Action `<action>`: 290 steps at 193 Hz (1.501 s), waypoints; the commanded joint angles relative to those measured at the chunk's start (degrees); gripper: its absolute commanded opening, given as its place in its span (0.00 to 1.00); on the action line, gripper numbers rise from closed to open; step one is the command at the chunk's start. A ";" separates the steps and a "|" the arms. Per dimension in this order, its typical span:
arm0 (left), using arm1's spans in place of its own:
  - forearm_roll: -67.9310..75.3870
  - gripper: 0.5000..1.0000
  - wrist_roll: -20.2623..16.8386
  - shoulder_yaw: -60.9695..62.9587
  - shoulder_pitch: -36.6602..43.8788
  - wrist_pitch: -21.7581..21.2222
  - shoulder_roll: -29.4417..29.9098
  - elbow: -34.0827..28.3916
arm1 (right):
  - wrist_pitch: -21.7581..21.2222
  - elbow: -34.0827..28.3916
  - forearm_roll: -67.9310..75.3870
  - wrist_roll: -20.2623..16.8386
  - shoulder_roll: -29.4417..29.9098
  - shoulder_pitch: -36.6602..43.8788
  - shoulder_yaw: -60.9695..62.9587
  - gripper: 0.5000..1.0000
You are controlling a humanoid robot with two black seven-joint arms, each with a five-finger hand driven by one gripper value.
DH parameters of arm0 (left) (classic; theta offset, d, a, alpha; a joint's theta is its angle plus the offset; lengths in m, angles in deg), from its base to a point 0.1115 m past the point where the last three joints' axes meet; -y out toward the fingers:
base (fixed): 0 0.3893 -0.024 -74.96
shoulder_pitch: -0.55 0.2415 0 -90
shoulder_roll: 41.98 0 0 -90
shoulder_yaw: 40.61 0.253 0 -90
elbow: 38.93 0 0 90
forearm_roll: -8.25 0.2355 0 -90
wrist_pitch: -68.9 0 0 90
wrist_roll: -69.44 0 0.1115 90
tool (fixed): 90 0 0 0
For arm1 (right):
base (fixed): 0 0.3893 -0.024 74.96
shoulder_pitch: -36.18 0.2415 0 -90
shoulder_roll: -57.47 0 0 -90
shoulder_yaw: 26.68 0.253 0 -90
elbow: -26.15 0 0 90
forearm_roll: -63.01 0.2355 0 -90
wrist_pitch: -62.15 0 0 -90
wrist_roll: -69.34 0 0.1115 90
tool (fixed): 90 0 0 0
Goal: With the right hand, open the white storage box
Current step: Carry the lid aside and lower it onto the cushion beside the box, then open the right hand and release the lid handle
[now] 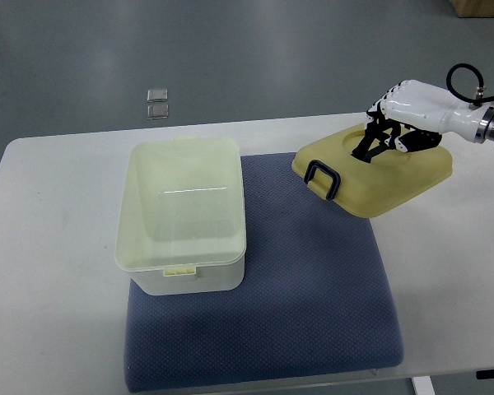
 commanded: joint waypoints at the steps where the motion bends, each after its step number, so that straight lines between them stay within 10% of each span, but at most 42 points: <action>1: -0.01 1.00 0.00 0.01 -0.02 0.00 0.00 0.00 | 1.39 2.31 -0.36 0.00 2.93 -3.14 0.02 0.00; 161: -0.01 1.00 0.09 0.01 -0.02 -0.09 0.00 0.00 | 5.80 2.22 0.69 0.00 10.93 -7.19 1.16 0.00; 164: -0.01 1.00 0.00 0.10 -0.02 -0.09 0.00 0.00 | 5.80 2.13 0.69 0.00 11.02 -7.36 1.16 0.11; 169: -0.01 1.00 0.00 0.10 -0.02 -0.09 0.00 0.00 | 5.80 2.13 0.87 0.00 11.02 -7.80 1.16 0.71; 173: -0.01 1.00 0.00 0.10 -0.02 -0.09 0.00 0.00 | 5.80 2.13 0.87 0.00 11.11 -8.15 1.16 0.88; 229: -0.01 1.00 0.09 0.18 -0.02 -0.09 0.00 0.00 | 4.91 1.96 4.91 0.00 8.91 -7.98 5.29 0.88; 249: -0.01 1.00 0.09 0.18 -0.02 -0.09 0.00 0.00 | -2.13 1.96 9.13 0.00 4.52 -7.80 11.71 0.88; 290: -0.01 1.00 0.09 0.10 -0.02 0.00 0.00 0.08 | -31.56 3.62 28.72 0.00 -2.07 -8.68 34.55 0.88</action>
